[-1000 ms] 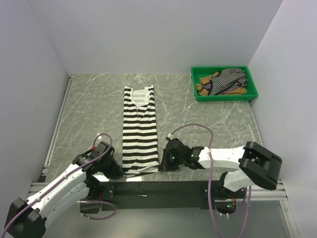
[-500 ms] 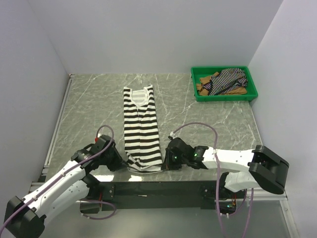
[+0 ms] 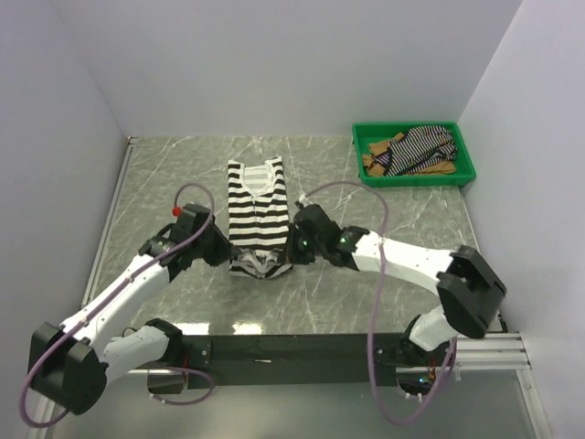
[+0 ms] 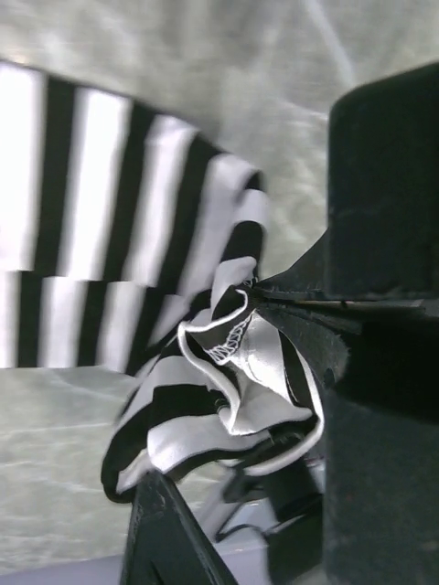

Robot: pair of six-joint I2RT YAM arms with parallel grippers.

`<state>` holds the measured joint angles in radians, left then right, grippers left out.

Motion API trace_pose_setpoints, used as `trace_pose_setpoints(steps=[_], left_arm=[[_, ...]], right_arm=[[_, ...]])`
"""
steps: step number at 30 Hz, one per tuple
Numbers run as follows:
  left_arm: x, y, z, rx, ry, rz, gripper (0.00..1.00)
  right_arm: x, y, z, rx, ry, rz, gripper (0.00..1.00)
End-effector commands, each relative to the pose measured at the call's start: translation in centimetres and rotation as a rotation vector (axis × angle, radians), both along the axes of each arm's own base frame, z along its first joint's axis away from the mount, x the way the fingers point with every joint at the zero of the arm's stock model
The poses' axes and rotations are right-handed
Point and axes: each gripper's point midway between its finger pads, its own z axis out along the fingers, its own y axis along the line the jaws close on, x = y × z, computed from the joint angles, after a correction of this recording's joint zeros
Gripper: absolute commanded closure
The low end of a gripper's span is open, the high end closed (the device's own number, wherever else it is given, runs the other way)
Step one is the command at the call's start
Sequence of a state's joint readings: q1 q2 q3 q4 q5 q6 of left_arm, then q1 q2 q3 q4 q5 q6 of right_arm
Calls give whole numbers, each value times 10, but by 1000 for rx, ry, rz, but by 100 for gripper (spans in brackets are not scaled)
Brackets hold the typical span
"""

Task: Fold and stack the tank tops
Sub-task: Fold the tank top

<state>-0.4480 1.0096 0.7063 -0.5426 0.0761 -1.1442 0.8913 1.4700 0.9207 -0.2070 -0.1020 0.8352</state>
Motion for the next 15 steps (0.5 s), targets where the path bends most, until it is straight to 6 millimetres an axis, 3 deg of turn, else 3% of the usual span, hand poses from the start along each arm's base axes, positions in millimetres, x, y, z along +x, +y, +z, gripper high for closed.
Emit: trace_pose_setpoints(steps=[1,3,5,6,8,9,10,12,14,15], left_arm=[[53,3,39,13,-169,48,99],[69,4,44,21,-194,64,99],[86,7,43,27,-186,89,99],[95,7,43,23,-197,101,99],[116,17,37,52,-192,148,99],[128,17,35,56,-187,159,100],[136,21,33,62,-185,174,99],[154,26,28,76,-173,194,100],[170,32,28,73,-183,204,99],[181,33,24,76,-176,208,99]], right_arm=[[35,12,13,-9,-54,19,100],[50,14,5,-27,-40,10,100],[73,16,12,-19,-56,-5,100],[81,16,2,-39,-40,-10,100],[104,15,10,-36,-59,-27,100],[112,15,1,-52,-47,-33,100],[122,18,10,-39,-66,-32,100],[139,13,1,-46,-49,-49,100],[155,14,7,-42,-63,-56,100],[165,9,-1,-54,-51,-68,100]])
